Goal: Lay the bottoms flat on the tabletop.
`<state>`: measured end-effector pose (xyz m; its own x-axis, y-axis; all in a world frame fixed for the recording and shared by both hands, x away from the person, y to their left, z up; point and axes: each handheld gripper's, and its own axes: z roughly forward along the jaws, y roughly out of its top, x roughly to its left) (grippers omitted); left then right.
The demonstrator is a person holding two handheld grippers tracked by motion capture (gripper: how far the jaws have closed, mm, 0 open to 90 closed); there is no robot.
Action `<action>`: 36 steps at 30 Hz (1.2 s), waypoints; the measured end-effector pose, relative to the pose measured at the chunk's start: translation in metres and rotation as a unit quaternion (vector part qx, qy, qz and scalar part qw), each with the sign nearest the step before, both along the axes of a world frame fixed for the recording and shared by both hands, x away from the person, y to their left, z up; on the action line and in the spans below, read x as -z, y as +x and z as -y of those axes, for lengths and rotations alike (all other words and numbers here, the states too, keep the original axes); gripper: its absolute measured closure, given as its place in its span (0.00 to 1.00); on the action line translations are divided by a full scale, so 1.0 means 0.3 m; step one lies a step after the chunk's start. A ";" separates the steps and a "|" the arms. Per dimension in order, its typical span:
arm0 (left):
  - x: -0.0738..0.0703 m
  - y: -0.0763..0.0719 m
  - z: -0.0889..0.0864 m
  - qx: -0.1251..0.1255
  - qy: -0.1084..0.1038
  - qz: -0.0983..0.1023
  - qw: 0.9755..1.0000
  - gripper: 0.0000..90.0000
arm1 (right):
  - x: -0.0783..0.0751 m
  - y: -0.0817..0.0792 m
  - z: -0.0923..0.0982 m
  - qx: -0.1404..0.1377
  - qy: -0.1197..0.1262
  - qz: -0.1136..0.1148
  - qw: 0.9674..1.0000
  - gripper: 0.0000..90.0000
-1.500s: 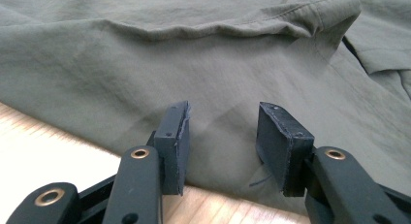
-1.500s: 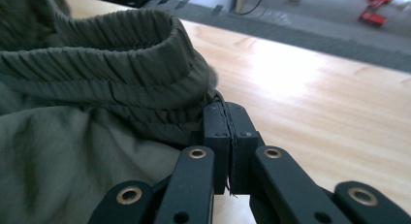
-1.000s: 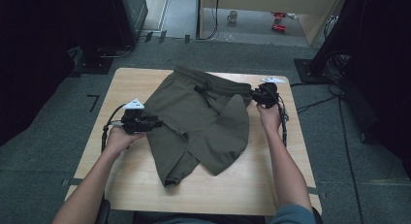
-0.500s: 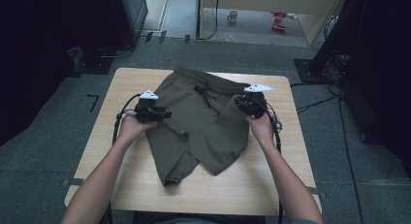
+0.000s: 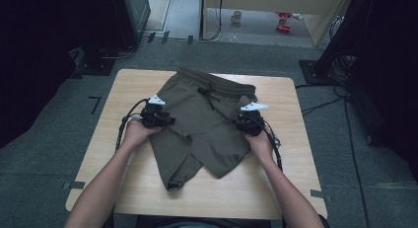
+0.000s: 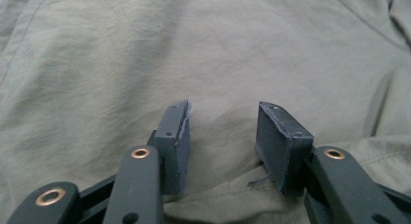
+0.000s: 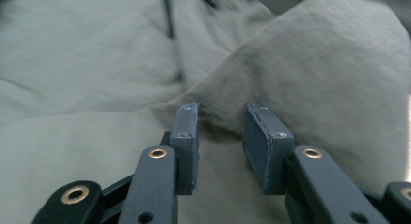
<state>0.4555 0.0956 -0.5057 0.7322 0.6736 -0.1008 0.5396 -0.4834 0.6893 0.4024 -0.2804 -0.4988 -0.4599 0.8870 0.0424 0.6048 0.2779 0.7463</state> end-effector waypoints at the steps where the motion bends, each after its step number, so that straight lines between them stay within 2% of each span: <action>1: 0.000 -0.004 0.000 0.000 0.000 0.001 1.000 0.63 | 0.008 0.006 0.010 0.004 -0.002 -0.001 1.000 0.73; 5: 0.010 -0.035 -0.007 0.002 0.001 0.023 1.000 0.65 | 0.037 0.035 0.041 0.016 0.002 -0.016 1.000 0.74; 7: 0.011 -0.045 -0.013 0.001 0.002 0.027 1.000 0.66 | 0.046 0.043 0.046 0.017 0.005 -0.011 1.000 0.75; 12: 0.010 -0.063 -0.035 -0.006 -0.002 0.021 1.000 0.68 | 0.054 0.069 0.030 0.017 -0.006 0.001 1.000 0.75; 17: 0.008 -0.079 -0.064 -0.016 0.001 0.020 1.000 0.70 | 0.059 0.114 0.006 0.012 -0.005 0.009 1.000 0.74; 22: 0.009 -0.081 -0.100 -0.030 -0.006 0.017 0.999 0.70 | 0.062 0.172 -0.035 0.007 0.002 0.012 1.000 0.73; 25: 0.008 -0.080 -0.122 -0.040 -0.008 0.014 0.999 0.70 | 0.068 0.183 -0.048 0.007 0.003 0.019 1.000 0.73; 32: 0.008 -0.086 -0.142 -0.054 -0.023 0.002 0.998 0.69 | 0.058 0.208 -0.076 0.007 0.003 0.012 1.000 0.67; 36: 0.008 -0.091 -0.136 -0.048 -0.021 0.002 0.999 0.63 | 0.027 0.189 -0.062 0.011 0.025 -0.002 1.000 0.66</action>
